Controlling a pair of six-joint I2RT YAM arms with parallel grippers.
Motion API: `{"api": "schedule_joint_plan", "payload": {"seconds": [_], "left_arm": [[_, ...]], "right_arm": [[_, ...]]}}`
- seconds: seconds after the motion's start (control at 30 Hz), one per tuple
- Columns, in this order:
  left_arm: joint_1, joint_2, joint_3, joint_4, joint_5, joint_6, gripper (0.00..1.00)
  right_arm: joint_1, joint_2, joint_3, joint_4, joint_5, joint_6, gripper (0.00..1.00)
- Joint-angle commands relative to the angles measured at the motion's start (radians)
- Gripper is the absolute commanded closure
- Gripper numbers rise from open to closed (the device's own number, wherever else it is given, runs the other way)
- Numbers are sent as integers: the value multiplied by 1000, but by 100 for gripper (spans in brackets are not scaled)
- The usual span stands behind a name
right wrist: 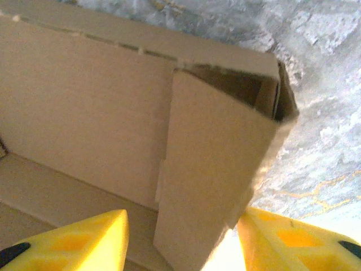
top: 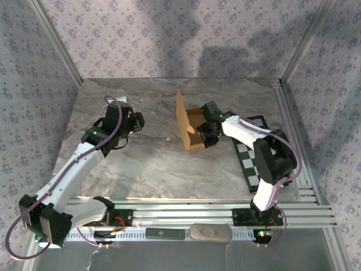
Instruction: Fold the paper box
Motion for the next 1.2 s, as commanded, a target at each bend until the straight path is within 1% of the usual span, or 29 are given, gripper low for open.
{"api": "schedule_joint_plan", "payload": {"seconds": [0.0, 0.2, 0.4, 0.47, 0.6, 0.7, 0.97, 1.17], "left_arm": [[-8, -20, -4, 16, 13, -1, 55], [-8, -25, -11, 18, 16, 1, 55], [-8, -24, -10, 19, 20, 2, 56], [-8, -23, -10, 19, 21, 3, 57], [-7, -23, -10, 20, 21, 4, 57], [-7, -22, -9, 19, 20, 7, 57], [-8, -20, -7, 22, 24, 9, 59], [-7, -23, -3, 16, 26, 13, 59]], "right_arm": [[30, -67, -75, 63, 38, 18, 44], [83, -146, -232, 269, 78, 29, 50], [93, -126, -271, 369, 57, 21, 53], [90, -115, -275, 395, 51, 20, 57], [92, -95, -271, 404, 49, 15, 65], [96, -90, -275, 400, 42, 17, 66], [98, -88, -286, 389, 45, 17, 65], [90, -69, -288, 413, 43, 11, 68]]}}
